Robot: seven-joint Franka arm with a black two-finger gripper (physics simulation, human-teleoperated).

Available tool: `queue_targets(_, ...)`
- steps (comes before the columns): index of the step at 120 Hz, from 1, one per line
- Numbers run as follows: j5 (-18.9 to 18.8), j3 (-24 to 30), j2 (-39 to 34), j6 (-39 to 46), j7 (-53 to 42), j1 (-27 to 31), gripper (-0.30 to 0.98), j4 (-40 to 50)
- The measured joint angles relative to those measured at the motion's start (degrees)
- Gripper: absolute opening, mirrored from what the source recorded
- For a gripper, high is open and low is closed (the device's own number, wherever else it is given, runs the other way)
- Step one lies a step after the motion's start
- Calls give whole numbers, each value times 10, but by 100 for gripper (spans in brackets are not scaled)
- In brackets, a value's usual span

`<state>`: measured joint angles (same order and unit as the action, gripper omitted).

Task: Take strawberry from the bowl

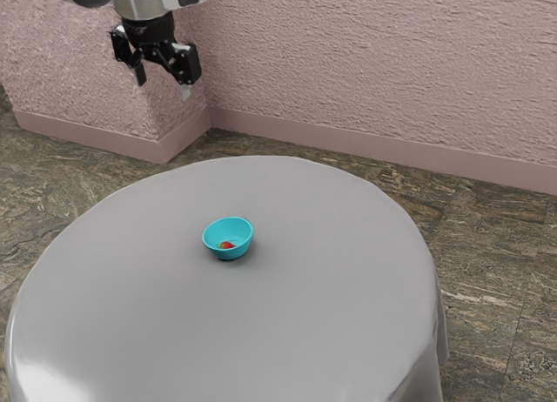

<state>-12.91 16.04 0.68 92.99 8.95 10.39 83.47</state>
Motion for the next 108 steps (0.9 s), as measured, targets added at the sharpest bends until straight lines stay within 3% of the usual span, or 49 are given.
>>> queue_targets(16,-7,-3,1,-55,-2,-37,66,-5)
queue_targets(25,15,-26,19,-77,-2,-73,67,-17)
queue_targets(41,21,11,94,-72,4,31,68,-37)
queue_targets(52,15,25,100,-63,7,45,68,-26)
queue_targets(64,15,21,88,-33,10,41,68,37)
queue_targets(81,39,-51,71,28,12,-8,68,125)
queue_targets(108,71,-60,89,124,9,-10,68,192)
